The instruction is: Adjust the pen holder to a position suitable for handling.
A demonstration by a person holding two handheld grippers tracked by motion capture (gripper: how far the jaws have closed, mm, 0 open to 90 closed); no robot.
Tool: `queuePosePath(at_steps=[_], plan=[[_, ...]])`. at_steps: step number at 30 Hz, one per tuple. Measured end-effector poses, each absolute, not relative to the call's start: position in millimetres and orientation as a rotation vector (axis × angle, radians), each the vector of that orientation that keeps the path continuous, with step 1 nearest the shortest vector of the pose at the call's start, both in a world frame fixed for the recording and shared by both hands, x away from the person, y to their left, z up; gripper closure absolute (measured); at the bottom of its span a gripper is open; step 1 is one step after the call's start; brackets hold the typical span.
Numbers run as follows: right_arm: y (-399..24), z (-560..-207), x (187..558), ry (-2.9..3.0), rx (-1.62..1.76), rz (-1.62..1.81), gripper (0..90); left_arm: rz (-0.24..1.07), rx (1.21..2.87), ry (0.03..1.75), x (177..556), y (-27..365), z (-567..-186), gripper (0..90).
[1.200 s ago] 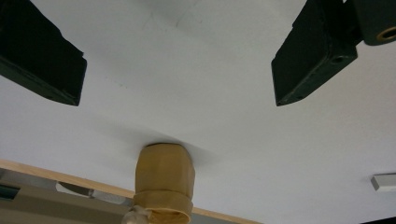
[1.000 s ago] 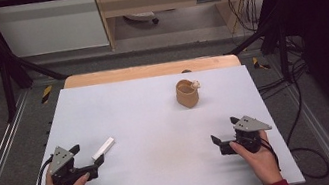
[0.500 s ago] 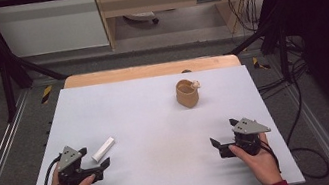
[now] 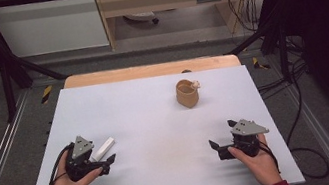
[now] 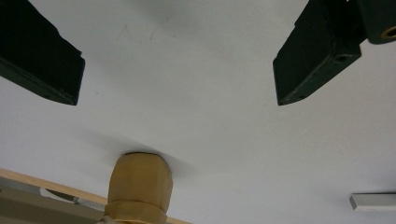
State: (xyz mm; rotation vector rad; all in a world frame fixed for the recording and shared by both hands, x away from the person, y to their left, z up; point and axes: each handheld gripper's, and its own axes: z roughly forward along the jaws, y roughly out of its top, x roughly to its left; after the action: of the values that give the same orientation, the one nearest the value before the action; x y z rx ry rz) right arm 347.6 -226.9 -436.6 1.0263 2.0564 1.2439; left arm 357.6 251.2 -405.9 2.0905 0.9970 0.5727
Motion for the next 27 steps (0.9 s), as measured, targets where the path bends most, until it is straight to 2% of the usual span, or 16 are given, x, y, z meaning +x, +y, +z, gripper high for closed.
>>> queuePosePath(at_steps=[5,15,27], plan=[[-227,-437,348,2.060,1.023,1.249,2.7,0.512,2.098,1.016,365,250,-403,7.2],[-226,-438,349,2.067,1.024,1.247,2.6,0.499,2.227,0.995,380,245,-414,7.3],[-225,-439,349,2.079,1.017,1.236,2.6,0.463,2.268,1.013,395,250,-418,7.5]])
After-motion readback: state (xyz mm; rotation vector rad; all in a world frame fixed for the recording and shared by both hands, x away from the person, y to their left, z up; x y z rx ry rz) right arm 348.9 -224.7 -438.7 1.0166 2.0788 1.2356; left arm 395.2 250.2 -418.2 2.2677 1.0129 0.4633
